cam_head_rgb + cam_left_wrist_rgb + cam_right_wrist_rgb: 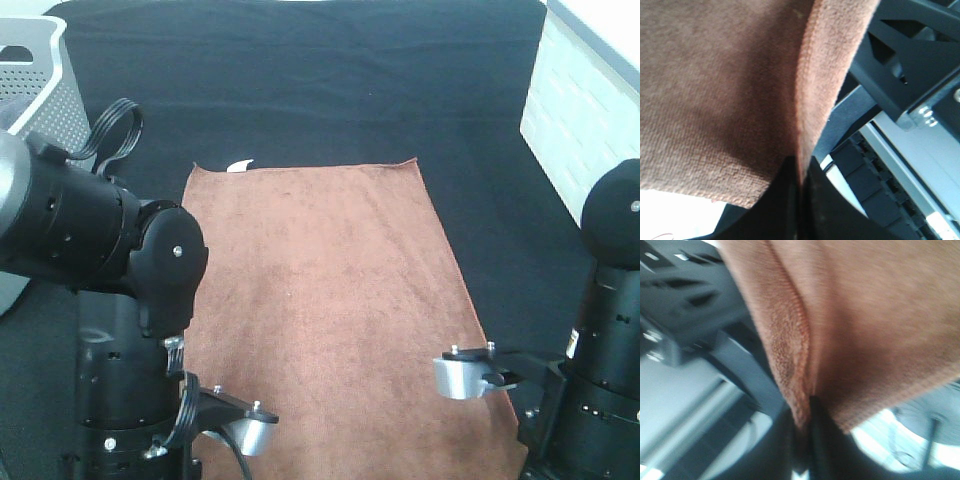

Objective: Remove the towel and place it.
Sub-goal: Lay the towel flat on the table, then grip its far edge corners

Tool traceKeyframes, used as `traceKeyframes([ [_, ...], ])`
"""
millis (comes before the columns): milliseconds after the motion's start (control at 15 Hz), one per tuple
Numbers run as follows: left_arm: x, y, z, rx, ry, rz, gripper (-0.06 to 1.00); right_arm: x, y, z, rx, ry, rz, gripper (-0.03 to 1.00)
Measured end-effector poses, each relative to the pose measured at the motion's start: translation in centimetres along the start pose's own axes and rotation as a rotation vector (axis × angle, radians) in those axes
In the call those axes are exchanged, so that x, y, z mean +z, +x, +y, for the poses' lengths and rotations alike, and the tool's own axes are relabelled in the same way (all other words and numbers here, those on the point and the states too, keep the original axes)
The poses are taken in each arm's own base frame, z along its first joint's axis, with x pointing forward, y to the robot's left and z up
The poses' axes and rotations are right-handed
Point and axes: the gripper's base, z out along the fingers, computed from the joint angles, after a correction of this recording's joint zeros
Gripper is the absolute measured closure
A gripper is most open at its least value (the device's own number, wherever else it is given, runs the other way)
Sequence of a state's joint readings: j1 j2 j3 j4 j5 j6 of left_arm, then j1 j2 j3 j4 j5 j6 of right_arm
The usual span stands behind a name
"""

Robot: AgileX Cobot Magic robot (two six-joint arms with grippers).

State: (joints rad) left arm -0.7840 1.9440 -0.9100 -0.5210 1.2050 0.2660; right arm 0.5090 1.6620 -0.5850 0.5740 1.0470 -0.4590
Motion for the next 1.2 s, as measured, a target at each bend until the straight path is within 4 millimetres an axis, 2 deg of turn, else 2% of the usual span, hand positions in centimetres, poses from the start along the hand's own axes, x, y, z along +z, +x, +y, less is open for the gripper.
traceKeyframes([
  [67,0.0,0.0,0.0,-0.014,0.002,0.000,0.82,0.0,-0.1,0.2,0.009,-0.019,-0.009,0.78],
  [267,0.0,0.0,0.0,-0.090,0.005,-0.001,0.42,0.0,-0.2,0.3,0.059,-0.035,-0.016,0.38],
  [333,0.0,0.0,-0.1,-0.100,0.006,-0.001,0.31,0.0,-0.2,0.3,0.064,-0.035,-0.016,0.28],
  [400,0.0,0.0,-0.1,-0.104,0.007,-0.002,0.25,0.0,-0.1,0.3,0.066,-0.035,-0.017,0.23],
  [533,-0.4,0.0,-0.3,-0.093,0.007,-0.018,0.22,-0.9,-0.3,0.8,0.040,-0.023,-0.056,0.20],
  [733,-2.5,0.8,-2.1,-0.030,0.021,-0.128,0.22,-3.6,-0.8,1.9,-0.022,0.032,-0.162,0.19],
  [1000,-1.0,1.4,-4.2,0.096,-0.092,-0.130,0.22,-5.8,-0.3,3.0,-0.053,0.071,-0.259,0.19],
  [1200,-1.3,1.4,-4.8,0.167,-0.168,-0.214,0.22,-6.5,0.6,3.6,-0.081,0.078,-0.311,0.19],
])
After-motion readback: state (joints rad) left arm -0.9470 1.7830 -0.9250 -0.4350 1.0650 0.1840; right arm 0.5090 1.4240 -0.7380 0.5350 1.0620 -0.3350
